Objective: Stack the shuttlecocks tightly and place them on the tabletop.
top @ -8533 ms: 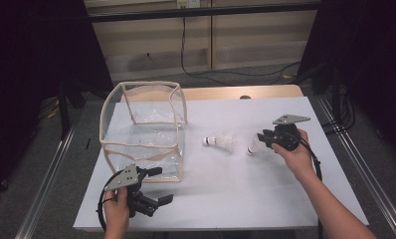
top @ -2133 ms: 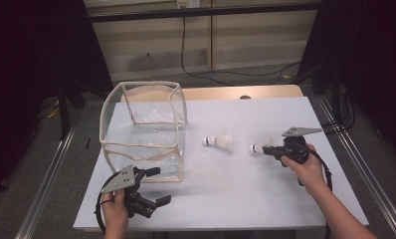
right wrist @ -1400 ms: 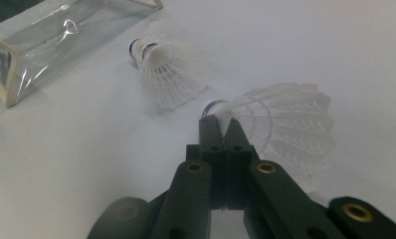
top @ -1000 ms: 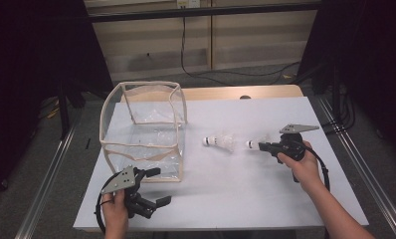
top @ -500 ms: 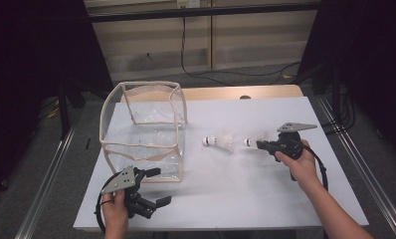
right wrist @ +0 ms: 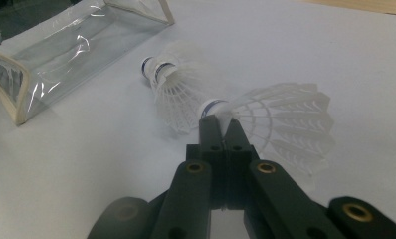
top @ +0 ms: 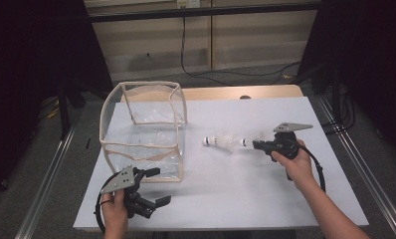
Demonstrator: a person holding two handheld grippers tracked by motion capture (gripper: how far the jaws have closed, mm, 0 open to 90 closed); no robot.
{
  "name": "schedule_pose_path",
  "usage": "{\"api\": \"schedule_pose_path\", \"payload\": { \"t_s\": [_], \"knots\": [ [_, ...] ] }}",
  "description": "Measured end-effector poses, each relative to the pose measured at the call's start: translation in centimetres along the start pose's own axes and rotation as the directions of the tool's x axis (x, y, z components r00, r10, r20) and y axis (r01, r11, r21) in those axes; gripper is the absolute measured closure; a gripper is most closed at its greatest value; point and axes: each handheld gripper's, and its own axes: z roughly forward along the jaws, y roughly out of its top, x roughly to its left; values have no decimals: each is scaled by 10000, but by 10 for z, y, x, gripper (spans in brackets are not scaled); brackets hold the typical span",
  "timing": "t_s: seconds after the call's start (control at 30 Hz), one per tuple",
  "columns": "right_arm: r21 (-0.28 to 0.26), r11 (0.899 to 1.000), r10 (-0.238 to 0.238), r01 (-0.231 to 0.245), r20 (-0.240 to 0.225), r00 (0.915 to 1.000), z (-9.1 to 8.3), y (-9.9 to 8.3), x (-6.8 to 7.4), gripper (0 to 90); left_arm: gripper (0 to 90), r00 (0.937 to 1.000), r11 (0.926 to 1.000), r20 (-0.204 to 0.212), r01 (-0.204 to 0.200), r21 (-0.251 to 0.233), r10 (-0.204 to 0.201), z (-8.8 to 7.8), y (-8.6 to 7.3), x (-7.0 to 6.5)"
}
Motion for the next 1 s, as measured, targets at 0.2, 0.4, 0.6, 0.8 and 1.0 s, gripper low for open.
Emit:
{"api": "schedule_pose_path", "payload": {
  "t_s": [0.2, 0.4, 0.6, 0.8, 1.0],
  "knots": [
    [-29, 10000, 61, -61, -163, 9998, 3, 0, 3, 900, 20, 10000, 10000, 15, 15, -38, -15, 0, 0, 0],
    [-37, 10000, 52, -52, -196, 9998, 6, 1, 5, 900, 20, 10000, 10000, -5, -22, -26, 22, 0, 0, 0],
    [-47, 10000, 13, -13, -178, 9998, 7, 2, 5, 900, 20, 10000, 10000, 10, 19, -27, -19, 0, 0, 0],
    [-19, 10000, 14, -14, -218, 9998, 10, 2, 6, 900, 20, 10000, 10000, 23, 15, -22, -15, 0, 0, 0],
    [-50, 10000, -67, 66, -230, 9997, 13, 3, 8, 900, 20, 10000, 10000, 6, -6, -10, 6, 0, 0, 0]
  ]
}}
